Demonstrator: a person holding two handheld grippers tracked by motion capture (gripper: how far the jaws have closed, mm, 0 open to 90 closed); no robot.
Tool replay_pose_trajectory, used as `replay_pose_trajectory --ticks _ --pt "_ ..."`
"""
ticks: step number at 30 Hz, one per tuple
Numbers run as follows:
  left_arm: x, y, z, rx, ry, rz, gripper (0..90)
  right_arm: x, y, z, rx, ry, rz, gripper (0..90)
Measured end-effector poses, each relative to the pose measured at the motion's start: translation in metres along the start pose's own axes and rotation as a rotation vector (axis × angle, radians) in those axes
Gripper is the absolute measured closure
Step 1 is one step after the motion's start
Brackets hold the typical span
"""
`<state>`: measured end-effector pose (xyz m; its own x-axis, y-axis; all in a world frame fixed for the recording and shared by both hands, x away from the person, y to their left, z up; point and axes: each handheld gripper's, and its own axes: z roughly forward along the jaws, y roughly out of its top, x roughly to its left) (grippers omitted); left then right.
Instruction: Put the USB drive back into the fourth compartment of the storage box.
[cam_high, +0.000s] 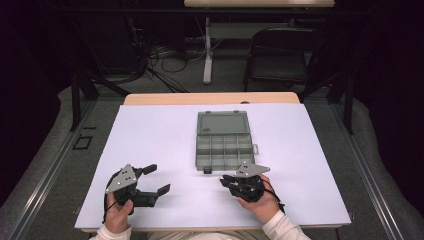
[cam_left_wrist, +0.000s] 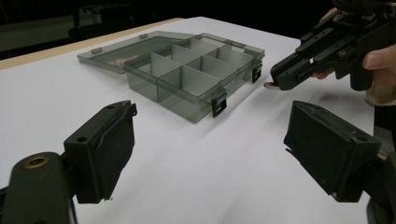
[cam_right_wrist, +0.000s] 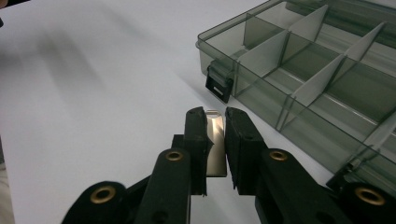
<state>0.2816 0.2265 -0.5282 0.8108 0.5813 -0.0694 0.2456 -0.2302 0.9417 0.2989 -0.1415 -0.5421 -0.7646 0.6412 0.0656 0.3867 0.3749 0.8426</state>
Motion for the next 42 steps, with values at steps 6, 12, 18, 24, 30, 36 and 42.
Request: replay_pose_trajectory --ticks 6,12,18,24,30,36,42 --pt "0.000 0.000 0.000 0.000 -0.003 0.000 15.6 -0.005 0.001 -0.004 -0.010 -0.017 0.011 79.6" --pt "0.000 0.000 0.000 0.001 -0.005 -0.001 15.6 -0.009 0.001 -0.007 -0.022 -0.030 0.020 79.6" --pt "0.001 0.000 -0.001 0.002 -0.005 0.000 15.6 -0.013 0.001 -0.010 -0.024 -0.043 0.029 79.6" --pt "0.000 0.000 -0.001 0.000 -0.005 -0.001 15.6 -0.016 0.002 -0.012 -0.028 -0.053 0.034 79.6" --pt "0.001 0.000 -0.001 0.002 -0.005 0.000 15.6 -0.019 0.002 -0.015 -0.034 -0.065 0.039 79.6" --pt "0.001 0.000 -0.001 -0.002 -0.005 -0.001 15.6 -0.024 0.002 -0.017 -0.043 -0.079 0.045 79.6" --pt "0.000 0.000 -0.001 0.000 -0.004 -0.003 15.6 -0.027 0.003 -0.020 -0.047 -0.091 0.049 79.6"
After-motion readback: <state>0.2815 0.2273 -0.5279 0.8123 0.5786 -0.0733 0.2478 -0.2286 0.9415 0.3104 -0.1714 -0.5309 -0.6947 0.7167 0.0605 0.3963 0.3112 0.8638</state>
